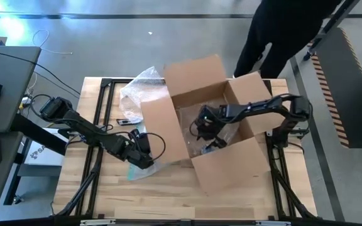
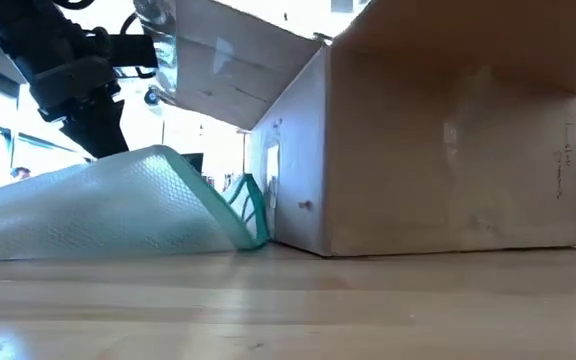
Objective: Unpack boxes
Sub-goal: Put the blue scented candle into the white zip bag
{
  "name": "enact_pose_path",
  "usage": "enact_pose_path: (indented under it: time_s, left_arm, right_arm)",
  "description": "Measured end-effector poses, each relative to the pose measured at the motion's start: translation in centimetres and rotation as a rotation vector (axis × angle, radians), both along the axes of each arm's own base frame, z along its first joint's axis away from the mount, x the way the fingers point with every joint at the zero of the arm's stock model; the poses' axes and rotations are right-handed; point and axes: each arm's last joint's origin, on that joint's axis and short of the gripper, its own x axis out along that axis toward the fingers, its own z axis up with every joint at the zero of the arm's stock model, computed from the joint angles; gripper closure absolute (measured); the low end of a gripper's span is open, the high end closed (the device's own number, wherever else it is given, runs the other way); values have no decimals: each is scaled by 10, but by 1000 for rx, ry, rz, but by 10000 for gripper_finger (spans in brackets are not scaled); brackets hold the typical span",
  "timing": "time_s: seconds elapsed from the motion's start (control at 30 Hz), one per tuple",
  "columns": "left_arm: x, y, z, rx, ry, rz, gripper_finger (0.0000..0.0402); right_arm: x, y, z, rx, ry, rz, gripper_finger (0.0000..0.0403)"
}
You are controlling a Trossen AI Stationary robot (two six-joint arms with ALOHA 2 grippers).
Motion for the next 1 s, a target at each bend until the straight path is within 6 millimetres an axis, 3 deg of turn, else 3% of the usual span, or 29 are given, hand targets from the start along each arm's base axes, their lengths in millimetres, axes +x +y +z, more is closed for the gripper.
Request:
enact_pose_path:
  time_s: [0.17, 0.43, 0.57, 0.77, 0.87, 1.0]
  left_arm:
    - [0, 0, 0, -2, 2, -2, 402]
    - [0, 0, 0, -6, -1, 3, 402]
    - [0, 0, 0, -11, 0, 4, 402]
    - [0, -1, 0, -22, 7, -1, 402]
    - [0, -1, 0, -17, 13, -13, 402]
    - [-1, -1, -1, -16, 25, -28, 402]
  right_arm:
    - [6, 14, -11, 3, -29, 123, 131]
    - [10, 25, -36, 164, -102, 340, 176]
    - [16, 25, -50, 278, -128, 351, 196]
    - [20, 31, -55, 278, -142, 361, 217]
    - [21, 32, -59, 310, -123, 356, 248]
    - [22, 34, -58, 297, -126, 346, 332]
